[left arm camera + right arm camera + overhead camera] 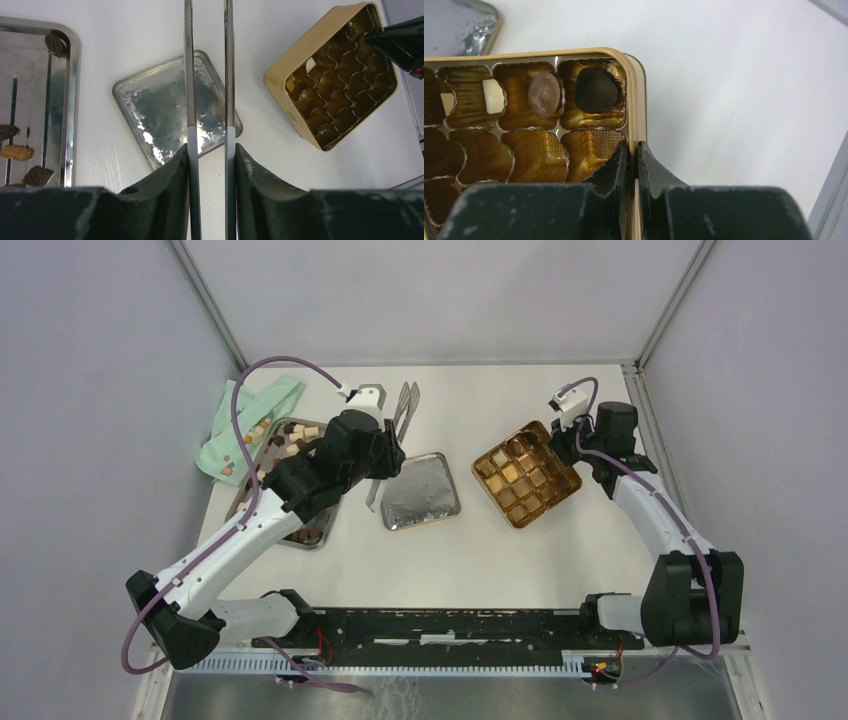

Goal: Pack the chocolate
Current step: Pick up the packing box from the center of the board, then place the packing box at the center of the board.

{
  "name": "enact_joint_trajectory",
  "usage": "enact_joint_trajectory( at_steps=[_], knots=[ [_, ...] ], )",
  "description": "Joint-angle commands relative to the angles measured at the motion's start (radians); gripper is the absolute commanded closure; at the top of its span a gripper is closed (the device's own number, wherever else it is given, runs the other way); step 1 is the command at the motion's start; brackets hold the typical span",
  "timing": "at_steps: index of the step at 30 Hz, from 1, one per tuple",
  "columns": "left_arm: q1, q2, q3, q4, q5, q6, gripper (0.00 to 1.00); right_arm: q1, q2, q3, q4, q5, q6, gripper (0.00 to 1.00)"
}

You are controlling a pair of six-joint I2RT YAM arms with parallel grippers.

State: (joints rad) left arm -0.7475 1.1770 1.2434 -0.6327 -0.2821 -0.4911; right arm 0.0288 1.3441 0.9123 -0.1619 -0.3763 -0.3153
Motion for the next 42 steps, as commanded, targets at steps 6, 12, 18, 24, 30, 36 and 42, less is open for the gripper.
enact_joint_trajectory(
  at_steps=[6,12,18,24,30,36,42],
  knots=[
    [0.002,-0.035,-0.007,0.071,-0.016,0.032,0.61,-0.001,-0.236,-0.157,0.019,-0.077,-0.123,1.00],
    [0.002,-0.039,-0.006,0.058,0.010,0.029,0.61,-0.002,-0.293,-0.233,-0.008,-0.056,-0.073,1.00],
    [0.002,-0.033,-0.018,0.005,0.065,0.003,0.61,-0.068,-0.194,-0.236,-0.018,-0.013,0.064,1.00],
    [0.001,-0.041,-0.033,-0.066,0.070,-0.020,0.61,-0.157,-0.024,-0.163,-0.058,-0.025,0.153,0.99],
    [0.002,-0.041,-0.009,-0.217,0.005,-0.030,0.60,-0.169,0.029,-0.165,-0.082,-0.008,0.140,0.90],
    [0.013,0.009,0.058,-0.437,-0.090,-0.069,0.60,-0.205,-0.028,-0.138,-0.118,-0.054,0.107,0.57],
    [0.262,0.014,0.034,-0.449,0.018,0.039,0.59,-0.260,-0.121,-0.134,-0.149,-0.168,0.019,0.35]
  ],
)
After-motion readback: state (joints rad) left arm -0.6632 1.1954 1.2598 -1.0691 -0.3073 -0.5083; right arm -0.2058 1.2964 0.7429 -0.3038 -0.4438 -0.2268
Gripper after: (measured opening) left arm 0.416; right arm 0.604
